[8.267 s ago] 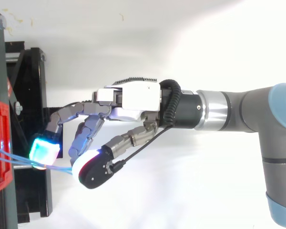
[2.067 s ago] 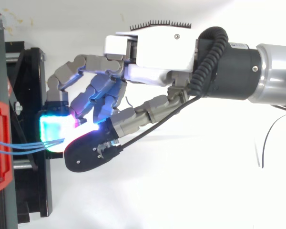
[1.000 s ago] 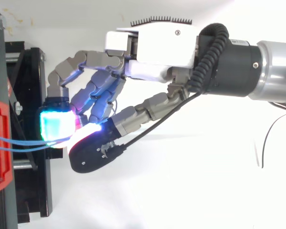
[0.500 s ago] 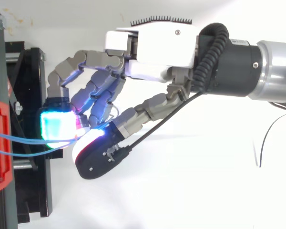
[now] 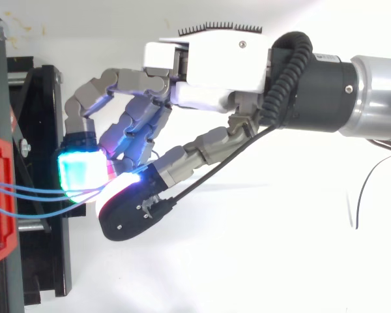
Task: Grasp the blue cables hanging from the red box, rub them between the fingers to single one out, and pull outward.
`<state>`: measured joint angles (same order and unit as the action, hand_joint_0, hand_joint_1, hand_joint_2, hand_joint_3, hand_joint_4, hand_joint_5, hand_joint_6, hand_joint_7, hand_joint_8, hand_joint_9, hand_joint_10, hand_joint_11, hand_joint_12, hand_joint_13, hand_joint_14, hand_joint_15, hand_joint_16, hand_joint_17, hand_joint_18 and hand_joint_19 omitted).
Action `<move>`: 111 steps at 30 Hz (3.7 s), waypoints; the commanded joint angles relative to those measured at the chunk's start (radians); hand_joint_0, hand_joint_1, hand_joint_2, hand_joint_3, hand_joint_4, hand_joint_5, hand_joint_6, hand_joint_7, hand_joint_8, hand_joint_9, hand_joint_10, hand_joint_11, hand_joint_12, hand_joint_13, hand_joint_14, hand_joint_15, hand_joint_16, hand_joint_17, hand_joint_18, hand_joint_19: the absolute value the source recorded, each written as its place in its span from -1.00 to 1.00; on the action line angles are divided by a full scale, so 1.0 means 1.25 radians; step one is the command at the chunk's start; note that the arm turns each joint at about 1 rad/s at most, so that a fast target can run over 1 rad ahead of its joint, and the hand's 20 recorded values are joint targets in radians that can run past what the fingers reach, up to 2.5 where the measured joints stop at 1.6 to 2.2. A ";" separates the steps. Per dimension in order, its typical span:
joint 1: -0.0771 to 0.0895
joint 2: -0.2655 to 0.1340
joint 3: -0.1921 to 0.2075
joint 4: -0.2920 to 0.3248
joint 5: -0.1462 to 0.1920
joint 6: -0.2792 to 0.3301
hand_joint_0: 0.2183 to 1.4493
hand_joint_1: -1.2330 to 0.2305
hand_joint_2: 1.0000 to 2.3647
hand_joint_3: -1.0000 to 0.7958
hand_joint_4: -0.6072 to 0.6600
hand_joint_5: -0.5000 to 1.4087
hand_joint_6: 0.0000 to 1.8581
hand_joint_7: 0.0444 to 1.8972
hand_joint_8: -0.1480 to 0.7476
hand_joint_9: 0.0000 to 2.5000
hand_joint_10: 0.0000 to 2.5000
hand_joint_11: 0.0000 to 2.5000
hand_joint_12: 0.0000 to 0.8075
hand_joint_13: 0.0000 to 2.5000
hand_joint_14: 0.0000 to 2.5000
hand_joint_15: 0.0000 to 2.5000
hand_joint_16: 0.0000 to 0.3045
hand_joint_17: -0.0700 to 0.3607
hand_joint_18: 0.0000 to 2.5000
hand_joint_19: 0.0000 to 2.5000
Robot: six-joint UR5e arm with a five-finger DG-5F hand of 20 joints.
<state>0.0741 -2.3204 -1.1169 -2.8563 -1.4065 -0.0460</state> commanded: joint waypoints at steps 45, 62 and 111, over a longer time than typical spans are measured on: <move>0.000 0.001 0.000 -0.001 -0.001 0.000 -0.38 -0.35 -0.98 -0.25 0.05 -0.63 -0.13 0.26 -0.08 -0.22 -0.99 -0.08 0.02 -0.15 -0.98 -0.35 -0.69 -0.18 -0.31 -0.31; 0.000 0.004 0.000 -0.010 0.000 0.000 -0.34 -0.48 -0.98 -0.14 0.06 -0.68 -0.08 0.11 -0.08 -0.28 -0.99 -0.08 0.01 -0.17 -0.98 -0.34 -0.69 -0.17 -0.33 -0.32; -0.002 0.007 0.000 -0.015 0.000 0.000 -0.43 -0.46 -1.00 -0.44 0.26 -0.69 -0.09 0.07 -0.03 -0.30 -0.99 -0.08 0.03 -0.19 -0.98 -0.34 -0.67 -0.15 -0.32 -0.32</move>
<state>0.0730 -2.3115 -1.1169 -2.8743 -1.4069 -0.0460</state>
